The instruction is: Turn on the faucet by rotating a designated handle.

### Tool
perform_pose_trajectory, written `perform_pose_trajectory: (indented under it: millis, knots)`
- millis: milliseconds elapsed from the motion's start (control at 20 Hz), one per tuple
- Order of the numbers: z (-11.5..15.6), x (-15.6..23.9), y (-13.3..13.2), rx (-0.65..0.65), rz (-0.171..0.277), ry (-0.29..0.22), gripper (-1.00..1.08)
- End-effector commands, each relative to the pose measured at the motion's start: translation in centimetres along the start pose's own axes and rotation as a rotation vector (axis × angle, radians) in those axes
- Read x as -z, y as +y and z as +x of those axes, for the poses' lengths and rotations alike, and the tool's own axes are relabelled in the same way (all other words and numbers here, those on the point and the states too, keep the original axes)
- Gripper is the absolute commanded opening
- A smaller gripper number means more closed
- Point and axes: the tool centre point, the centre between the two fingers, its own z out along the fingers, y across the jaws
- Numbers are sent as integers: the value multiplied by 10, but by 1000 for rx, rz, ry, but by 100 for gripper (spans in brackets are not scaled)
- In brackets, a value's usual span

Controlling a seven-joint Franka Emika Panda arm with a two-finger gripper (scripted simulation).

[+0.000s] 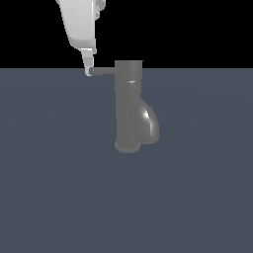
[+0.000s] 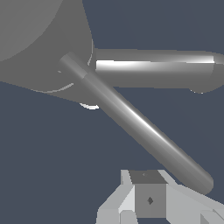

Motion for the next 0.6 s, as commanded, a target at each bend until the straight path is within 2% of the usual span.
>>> perform_pose_trajectory:
  millis: [0, 550]
  knots:
    - [17, 0, 8, -17, -2, 1, -100]
    - [51, 0, 41, -17, -3, 0, -100]
